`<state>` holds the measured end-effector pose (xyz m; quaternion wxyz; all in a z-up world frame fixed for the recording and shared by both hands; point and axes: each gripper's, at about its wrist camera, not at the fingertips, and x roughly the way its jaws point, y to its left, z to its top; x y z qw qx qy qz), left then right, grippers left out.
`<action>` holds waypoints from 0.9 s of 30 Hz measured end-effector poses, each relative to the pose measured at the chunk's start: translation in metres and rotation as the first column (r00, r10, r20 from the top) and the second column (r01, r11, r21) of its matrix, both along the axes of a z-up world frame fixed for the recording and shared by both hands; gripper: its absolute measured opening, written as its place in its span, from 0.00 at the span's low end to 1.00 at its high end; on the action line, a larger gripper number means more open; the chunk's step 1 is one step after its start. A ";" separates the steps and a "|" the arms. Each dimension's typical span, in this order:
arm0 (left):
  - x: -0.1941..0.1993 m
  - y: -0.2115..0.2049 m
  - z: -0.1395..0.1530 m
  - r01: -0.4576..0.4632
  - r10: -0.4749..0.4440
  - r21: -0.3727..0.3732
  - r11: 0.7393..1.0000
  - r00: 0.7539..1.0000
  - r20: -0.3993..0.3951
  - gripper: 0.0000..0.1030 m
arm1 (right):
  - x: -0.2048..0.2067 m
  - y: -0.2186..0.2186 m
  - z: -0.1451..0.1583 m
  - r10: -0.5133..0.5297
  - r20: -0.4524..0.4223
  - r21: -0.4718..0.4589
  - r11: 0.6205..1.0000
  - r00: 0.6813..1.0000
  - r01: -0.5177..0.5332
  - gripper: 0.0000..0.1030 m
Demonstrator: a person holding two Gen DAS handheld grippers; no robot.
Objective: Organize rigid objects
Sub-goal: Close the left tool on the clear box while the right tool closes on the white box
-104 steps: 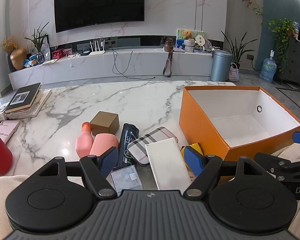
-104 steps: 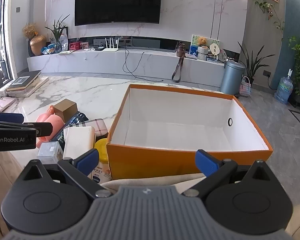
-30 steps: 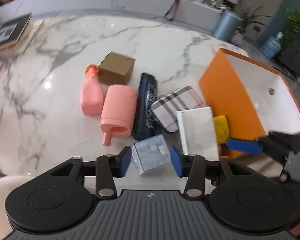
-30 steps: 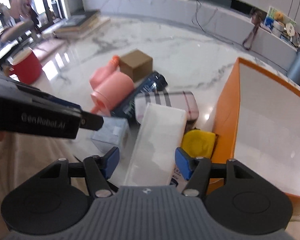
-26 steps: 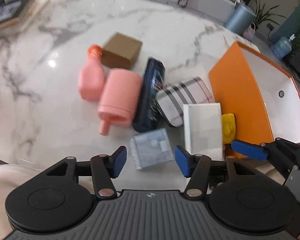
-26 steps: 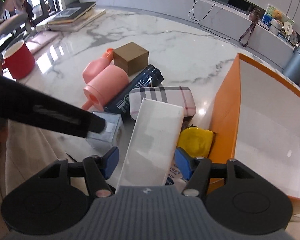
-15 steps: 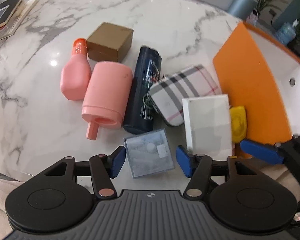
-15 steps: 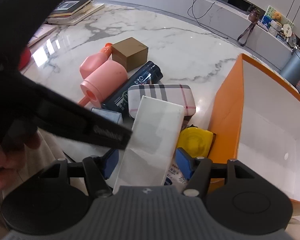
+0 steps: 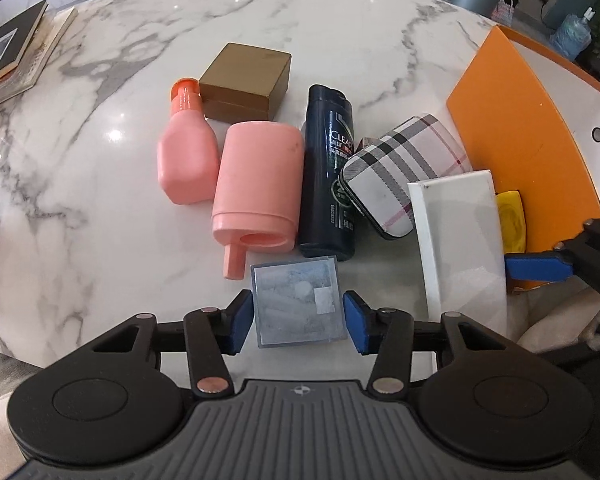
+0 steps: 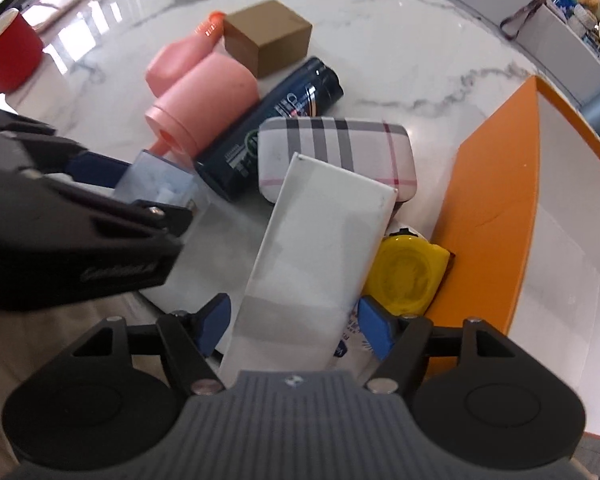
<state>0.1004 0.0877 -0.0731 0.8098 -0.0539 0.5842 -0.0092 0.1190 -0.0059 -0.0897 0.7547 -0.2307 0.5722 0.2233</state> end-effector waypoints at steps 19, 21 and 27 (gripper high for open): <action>0.001 -0.002 -0.009 -0.011 0.011 0.022 1.000 1.000 0.001 0.51 | 0.006 -0.012 0.004 -0.067 -0.024 0.114 0.991 0.997 0.069 0.61; -0.003 0.001 -0.002 -0.026 0.026 0.005 1.000 0.999 0.046 0.51 | 0.004 -0.013 0.015 -0.051 -0.001 0.141 0.989 0.999 0.051 0.61; -0.014 0.010 0.018 -0.057 0.068 -0.074 0.996 0.986 0.154 0.51 | 0.001 -0.024 0.047 -0.036 0.048 0.211 0.977 0.998 0.025 0.61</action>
